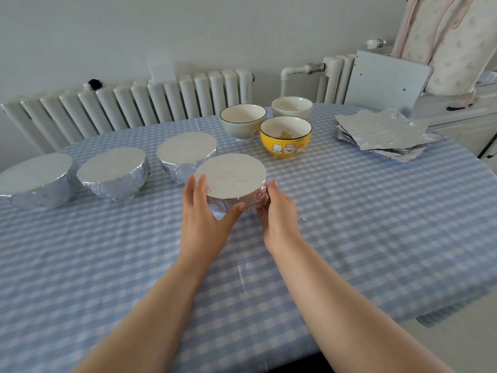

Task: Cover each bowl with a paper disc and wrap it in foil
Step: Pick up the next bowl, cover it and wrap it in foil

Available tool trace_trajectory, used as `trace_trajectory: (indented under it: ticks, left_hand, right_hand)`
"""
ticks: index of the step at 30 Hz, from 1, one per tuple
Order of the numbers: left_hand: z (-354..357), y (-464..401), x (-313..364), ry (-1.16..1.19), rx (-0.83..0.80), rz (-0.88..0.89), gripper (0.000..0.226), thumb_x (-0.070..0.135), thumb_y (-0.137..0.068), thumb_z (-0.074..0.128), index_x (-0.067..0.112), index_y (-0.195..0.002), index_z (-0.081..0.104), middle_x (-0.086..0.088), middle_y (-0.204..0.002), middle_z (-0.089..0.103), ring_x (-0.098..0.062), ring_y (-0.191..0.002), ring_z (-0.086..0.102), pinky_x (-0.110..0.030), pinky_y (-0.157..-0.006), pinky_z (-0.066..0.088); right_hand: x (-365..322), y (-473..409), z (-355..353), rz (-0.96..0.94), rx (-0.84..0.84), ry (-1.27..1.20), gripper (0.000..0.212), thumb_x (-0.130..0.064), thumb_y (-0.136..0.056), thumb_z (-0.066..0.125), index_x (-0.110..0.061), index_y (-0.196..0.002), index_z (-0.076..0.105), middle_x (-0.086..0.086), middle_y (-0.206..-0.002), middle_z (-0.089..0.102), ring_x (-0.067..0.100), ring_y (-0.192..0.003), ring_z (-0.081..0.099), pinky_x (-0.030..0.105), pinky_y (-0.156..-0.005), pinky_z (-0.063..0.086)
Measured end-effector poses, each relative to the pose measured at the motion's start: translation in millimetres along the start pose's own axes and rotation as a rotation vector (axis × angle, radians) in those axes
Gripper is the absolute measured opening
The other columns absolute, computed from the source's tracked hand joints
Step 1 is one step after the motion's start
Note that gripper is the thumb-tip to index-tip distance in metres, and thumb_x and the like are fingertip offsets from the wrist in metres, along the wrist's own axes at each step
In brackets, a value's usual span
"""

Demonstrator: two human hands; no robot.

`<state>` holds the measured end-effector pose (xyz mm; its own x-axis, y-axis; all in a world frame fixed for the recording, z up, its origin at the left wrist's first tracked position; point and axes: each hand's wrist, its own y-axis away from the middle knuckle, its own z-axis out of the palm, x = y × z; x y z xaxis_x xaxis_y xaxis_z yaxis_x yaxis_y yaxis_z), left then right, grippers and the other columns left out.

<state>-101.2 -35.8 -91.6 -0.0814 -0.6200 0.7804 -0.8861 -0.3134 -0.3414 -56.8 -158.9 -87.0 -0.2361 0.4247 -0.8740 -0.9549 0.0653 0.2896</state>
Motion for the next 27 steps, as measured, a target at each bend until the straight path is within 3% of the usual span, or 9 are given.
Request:
trace_trajectory:
  ticks: [3, 6, 9, 15, 19, 27]
  left_hand:
    - [-1, 0, -1, -0.007, 0.03, 0.011, 0.093, 0.06, -0.076, 0.062, 0.014, -0.151, 0.031, -0.006, -0.16, 0.017, -0.017, -0.148, 0.02, -0.024, -0.11, 0.023]
    - [-2, -2, -4, -0.015, 0.074, 0.003, 0.077, 0.047, -0.086, 0.066, 0.015, -0.149, 0.035, -0.005, -0.158, 0.025, -0.019, -0.143, 0.031, -0.024, -0.107, 0.029]
    - [-3, -2, -6, 0.031, 0.108, -0.001, 0.067, 0.038, -0.089, 0.068, 0.021, -0.147, 0.039, -0.004, -0.155, 0.032, -0.019, -0.138, 0.038, -0.025, -0.105, 0.033]
    - [-2, -4, -9, 0.059, 0.142, 0.042, 0.056, 0.033, -0.089, 0.07, 0.029, -0.14, 0.046, 0.0, -0.148, 0.043, -0.012, -0.131, 0.042, -0.03, -0.104, 0.042]
    - [-2, -3, -6, 0.057, 0.147, 0.048, 0.055, 0.032, -0.089, 0.072, 0.028, -0.138, 0.048, -0.002, -0.149, 0.041, -0.013, -0.132, 0.042, -0.025, -0.099, 0.038]
    - [-2, -1, -3, 0.025, 0.126, 0.034, 0.058, 0.035, -0.088, 0.072, 0.026, -0.14, 0.046, -0.004, -0.153, 0.036, -0.018, -0.132, 0.043, -0.023, -0.095, 0.035]
  right_hand:
    - [-5, -4, 0, 0.001, -0.043, -0.066, 0.035, -0.039, -0.102, 0.05, -0.011, -0.105, 0.07, 0.0, -0.098, 0.075, 0.014, -0.097, 0.069, 0.038, -0.103, 0.049]
    - [-6, -7, 1, -0.061, -0.093, -0.047, 0.034, -0.039, -0.1, 0.053, -0.013, -0.119, 0.064, 0.001, -0.112, 0.073, 0.013, -0.108, 0.068, 0.033, -0.101, 0.05]
    - [-5, -10, 3, -0.145, -0.048, -0.024, 0.035, -0.031, -0.097, 0.061, -0.018, -0.127, 0.05, 0.0, -0.117, 0.067, 0.004, -0.098, 0.068, 0.027, -0.093, 0.053]
    - [5, -9, 14, -0.25, 0.08, 0.079, 0.016, -0.037, -0.092, 0.066, -0.025, -0.098, 0.059, 0.002, -0.111, 0.069, 0.017, -0.106, 0.067, 0.038, -0.096, 0.054]
    - [11, -10, 20, -0.312, 0.167, 0.155, 0.011, -0.043, -0.094, 0.06, -0.033, -0.092, 0.059, 0.002, -0.118, 0.064, 0.015, -0.104, 0.066, 0.041, -0.097, 0.053]
    - [9, -10, 20, -0.372, 0.257, 0.199, 0.013, -0.029, -0.098, 0.057, -0.03, -0.086, 0.059, -0.004, -0.099, 0.066, 0.016, -0.095, 0.065, 0.039, -0.089, 0.055]
